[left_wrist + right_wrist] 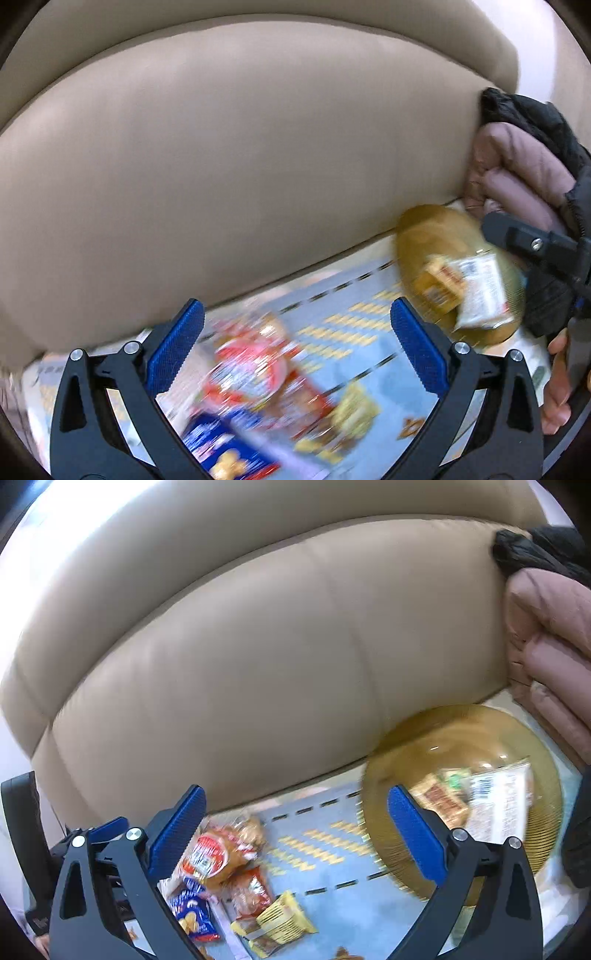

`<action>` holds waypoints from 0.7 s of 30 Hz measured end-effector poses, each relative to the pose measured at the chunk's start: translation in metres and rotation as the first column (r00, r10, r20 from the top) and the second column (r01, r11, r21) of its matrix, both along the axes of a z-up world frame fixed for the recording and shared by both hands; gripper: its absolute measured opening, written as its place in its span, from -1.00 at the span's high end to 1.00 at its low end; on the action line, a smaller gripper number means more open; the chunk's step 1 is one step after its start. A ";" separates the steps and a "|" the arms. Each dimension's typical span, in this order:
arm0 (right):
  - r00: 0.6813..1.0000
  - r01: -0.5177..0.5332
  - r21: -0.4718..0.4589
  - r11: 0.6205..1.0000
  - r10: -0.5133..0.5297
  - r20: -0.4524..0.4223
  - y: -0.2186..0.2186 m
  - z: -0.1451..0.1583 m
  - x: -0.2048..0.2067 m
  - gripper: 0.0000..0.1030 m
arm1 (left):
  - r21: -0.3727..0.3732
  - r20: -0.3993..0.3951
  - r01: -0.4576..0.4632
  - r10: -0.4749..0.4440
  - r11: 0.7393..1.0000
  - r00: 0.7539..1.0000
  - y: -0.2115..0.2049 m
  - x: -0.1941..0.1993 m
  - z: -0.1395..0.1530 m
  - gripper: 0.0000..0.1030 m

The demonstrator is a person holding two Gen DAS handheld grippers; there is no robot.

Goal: Organize snacks
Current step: 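Carry both packs to the gold plate and release them there, then move both tools back over the remaining snack pile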

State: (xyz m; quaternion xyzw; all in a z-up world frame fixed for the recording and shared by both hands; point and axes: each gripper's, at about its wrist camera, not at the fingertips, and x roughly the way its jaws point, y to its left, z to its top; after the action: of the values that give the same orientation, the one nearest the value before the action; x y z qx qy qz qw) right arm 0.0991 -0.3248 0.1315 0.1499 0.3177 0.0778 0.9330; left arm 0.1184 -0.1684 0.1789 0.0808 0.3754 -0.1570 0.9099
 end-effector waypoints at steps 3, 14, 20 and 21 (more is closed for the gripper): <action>0.998 -0.057 -0.055 0.997 0.057 -0.003 0.031 -0.013 -0.006 -0.91 | -0.016 -0.011 -0.080 0.080 0.997 0.997 0.043 -0.014 -0.011 -0.94; 0.972 -0.223 -0.191 0.956 0.203 -0.121 0.086 -0.086 -0.021 -0.91 | 0.027 -0.071 -0.299 0.300 0.954 0.951 0.131 -0.058 -0.088 -0.94; 0.965 -0.240 -0.246 0.939 0.202 -0.169 0.094 -0.118 -0.023 -0.91 | -0.096 -0.186 -0.323 0.301 0.942 0.935 0.140 -0.069 -0.113 -0.94; 0.963 -0.247 -0.256 0.935 0.207 -0.174 0.094 -0.123 -0.023 -0.91 | -0.119 -0.202 -0.320 0.293 0.940 0.935 0.139 -0.069 -0.115 -0.94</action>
State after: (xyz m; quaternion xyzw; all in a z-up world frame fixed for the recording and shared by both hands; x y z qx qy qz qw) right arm 0.0764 -0.2311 0.0089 -0.0135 0.4075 0.1291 0.9039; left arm 0.0498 -0.0294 0.0642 -0.0620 0.4517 -0.0473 0.8887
